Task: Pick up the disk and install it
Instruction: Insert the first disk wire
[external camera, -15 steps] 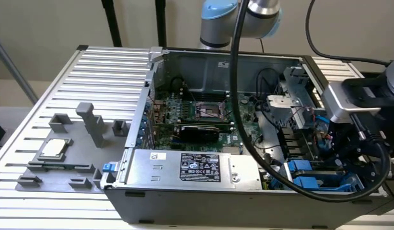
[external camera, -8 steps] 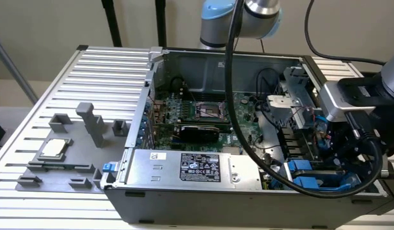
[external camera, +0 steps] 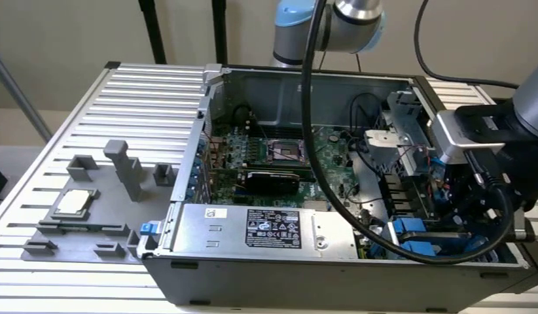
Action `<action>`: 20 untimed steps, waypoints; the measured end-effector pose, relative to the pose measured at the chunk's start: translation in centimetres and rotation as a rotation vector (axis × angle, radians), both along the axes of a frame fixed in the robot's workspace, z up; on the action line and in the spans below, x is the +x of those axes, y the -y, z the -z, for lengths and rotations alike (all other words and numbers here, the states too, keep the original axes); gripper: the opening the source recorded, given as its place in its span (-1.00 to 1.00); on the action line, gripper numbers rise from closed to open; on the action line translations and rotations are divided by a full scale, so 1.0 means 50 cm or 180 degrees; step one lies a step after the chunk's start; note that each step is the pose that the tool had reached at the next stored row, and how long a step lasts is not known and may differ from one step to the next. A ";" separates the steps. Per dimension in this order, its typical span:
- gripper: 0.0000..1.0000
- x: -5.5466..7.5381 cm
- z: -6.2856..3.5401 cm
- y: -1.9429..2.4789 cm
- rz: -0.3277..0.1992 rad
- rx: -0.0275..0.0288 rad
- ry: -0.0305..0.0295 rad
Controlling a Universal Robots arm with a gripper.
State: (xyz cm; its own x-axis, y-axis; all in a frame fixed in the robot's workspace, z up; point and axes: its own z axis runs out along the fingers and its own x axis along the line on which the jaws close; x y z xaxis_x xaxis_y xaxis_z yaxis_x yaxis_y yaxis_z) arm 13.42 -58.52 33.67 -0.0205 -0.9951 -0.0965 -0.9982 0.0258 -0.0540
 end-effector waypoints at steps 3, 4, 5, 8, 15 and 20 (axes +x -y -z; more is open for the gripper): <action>-1.00 0.000 0.003 -0.0042 0.0006 -0.0008 0.0004; -1.00 0.000 0.003 -0.0052 0.0008 -0.0011 0.0004; -1.00 0.000 0.004 -0.0062 0.0009 -0.0013 0.0005; -1.00 0.000 0.007 -0.0076 0.0013 -0.0027 0.0005; 1.00 0.000 0.012 -0.0078 0.0021 -0.0061 0.0005; 1.00 0.000 -0.003 -0.0078 0.0023 -0.0066 0.0005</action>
State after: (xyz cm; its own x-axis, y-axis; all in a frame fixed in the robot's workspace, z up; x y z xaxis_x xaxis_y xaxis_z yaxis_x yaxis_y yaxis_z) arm 13.42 -58.13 33.80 -0.0274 -0.9967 -0.0760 -0.9979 0.0317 -0.0561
